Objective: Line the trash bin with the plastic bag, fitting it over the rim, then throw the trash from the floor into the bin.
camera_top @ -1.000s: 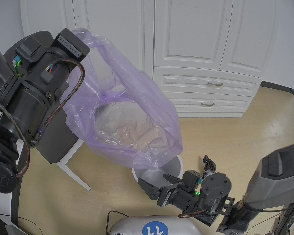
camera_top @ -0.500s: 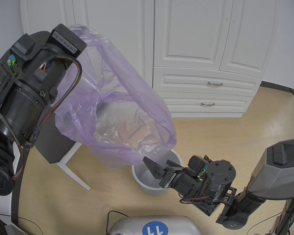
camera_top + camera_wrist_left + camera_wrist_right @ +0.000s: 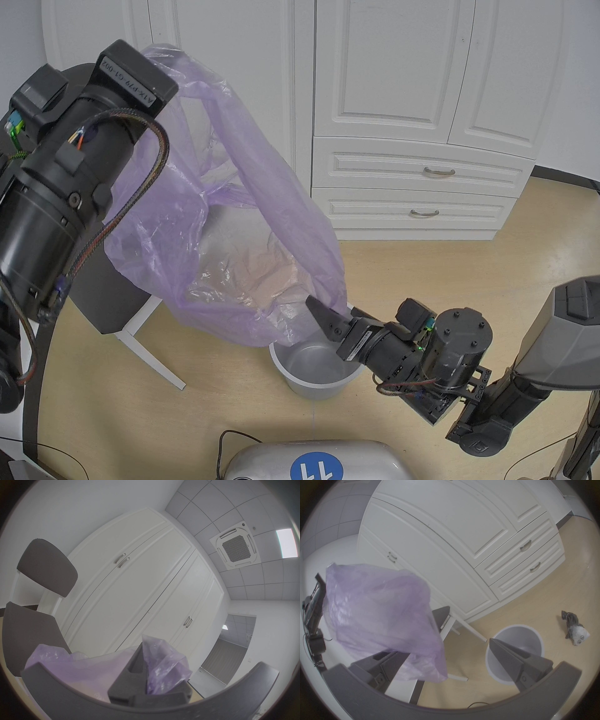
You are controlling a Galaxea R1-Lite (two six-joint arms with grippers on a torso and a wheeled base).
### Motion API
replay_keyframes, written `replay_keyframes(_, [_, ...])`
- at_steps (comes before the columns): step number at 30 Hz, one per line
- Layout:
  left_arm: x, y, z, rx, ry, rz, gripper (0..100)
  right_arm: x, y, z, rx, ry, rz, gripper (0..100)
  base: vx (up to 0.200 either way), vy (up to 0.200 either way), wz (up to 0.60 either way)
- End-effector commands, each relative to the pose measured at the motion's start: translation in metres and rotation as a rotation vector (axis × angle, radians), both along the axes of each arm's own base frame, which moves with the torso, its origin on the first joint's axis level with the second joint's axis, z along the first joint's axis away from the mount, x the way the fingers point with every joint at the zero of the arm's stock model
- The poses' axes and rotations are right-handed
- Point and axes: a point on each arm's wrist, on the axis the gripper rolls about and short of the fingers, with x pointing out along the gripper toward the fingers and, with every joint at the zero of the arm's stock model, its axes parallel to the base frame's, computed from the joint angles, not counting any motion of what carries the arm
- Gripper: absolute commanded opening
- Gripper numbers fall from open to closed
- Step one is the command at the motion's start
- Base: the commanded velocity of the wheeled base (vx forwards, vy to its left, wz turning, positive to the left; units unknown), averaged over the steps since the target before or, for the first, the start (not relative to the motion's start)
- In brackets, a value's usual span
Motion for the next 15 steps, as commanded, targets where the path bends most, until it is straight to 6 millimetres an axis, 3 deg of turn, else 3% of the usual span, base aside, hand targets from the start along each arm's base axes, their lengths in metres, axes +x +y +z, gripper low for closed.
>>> replay_keyframes(1, [-0.014, 0.008, -0.004, 0.018, -0.003, -0.035, 0, 0.013, -0.017, 0.026, 0.07, -0.075, -0.057, 100, 0.0, 0.0, 0.0])
replay_keyframes(6, [-0.032, 0.015, -0.024, 0.151, -0.032, -0.164, 0, 0.036, -0.041, 0.047, 0.118, -0.139, -0.148, 100, 0.0, 0.0, 0.0])
replay_keyframes(10, [-0.031, 0.012, -0.029, 0.171, -0.038, -0.188, 0, 0.046, -0.055, 0.05, 0.128, -0.148, -0.16, 100, 0.0, 0.0, 0.0])
replay_keyframes(15, [-0.022, 0.006, -0.018, 0.127, -0.063, -0.163, 0, 0.022, -0.034, 0.024, 0.135, -0.014, -0.005, 100, 0.0, 0.0, 0.0])
